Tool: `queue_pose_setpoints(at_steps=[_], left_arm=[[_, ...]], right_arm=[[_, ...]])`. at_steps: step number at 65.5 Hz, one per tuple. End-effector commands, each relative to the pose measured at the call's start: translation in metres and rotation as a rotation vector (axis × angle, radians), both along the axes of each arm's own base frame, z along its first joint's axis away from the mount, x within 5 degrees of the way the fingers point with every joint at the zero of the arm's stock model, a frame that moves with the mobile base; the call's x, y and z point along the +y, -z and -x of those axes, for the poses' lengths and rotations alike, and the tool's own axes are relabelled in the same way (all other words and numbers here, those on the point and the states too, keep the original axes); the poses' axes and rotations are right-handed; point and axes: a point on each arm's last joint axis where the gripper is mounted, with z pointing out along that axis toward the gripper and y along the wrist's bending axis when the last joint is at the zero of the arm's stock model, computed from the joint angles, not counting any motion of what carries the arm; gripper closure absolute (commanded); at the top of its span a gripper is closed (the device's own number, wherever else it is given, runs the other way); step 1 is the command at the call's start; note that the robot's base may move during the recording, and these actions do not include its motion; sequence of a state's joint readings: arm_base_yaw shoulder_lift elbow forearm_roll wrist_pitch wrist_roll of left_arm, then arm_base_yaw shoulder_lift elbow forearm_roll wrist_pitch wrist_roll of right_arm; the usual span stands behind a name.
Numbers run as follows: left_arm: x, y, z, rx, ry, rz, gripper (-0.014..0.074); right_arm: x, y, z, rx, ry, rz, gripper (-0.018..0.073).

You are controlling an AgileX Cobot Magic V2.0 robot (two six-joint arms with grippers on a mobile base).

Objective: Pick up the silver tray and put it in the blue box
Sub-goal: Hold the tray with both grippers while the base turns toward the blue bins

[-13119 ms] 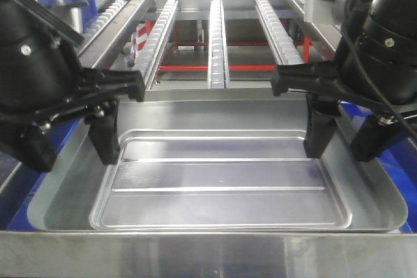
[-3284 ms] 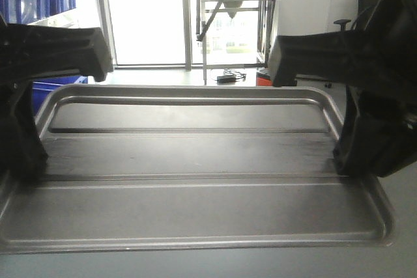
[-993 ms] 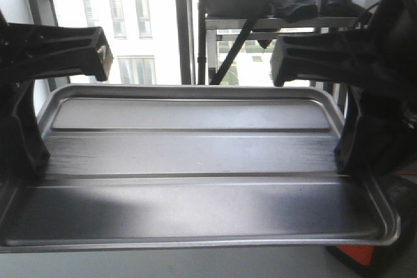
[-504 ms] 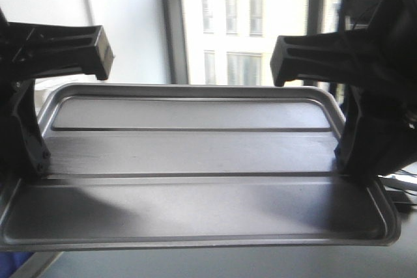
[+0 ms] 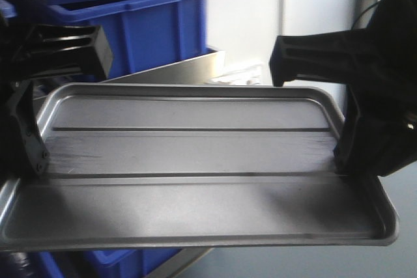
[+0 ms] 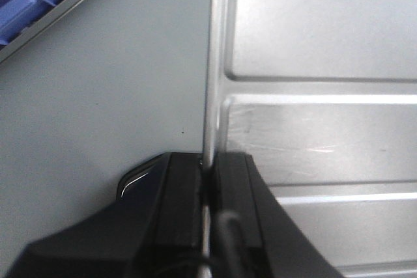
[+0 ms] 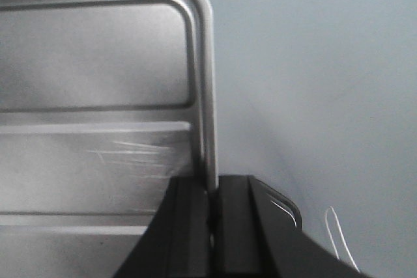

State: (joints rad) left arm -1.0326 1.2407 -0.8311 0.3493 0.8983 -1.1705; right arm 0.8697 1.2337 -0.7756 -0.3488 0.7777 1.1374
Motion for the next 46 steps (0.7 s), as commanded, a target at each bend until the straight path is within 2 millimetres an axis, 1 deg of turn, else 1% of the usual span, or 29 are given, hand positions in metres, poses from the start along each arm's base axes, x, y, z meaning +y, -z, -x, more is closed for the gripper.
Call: queue_pose_setpoints(at_steps=[1, 46], left_arm=[[0.0022, -0.0137, -0.0003, -0.046, 0.000, 0.027, 0.0603], [0.0022, -0.0137, -0.0003, -0.046, 0.000, 0.027, 0.0603]], right_arm=[[-0.0020, -0.0142, -0.0023, -0.068, -0.015, -0.015, 0.0501], [-0.0020, -0.0142, -0.0023, -0.068, -0.015, -0.015, 0.0501]])
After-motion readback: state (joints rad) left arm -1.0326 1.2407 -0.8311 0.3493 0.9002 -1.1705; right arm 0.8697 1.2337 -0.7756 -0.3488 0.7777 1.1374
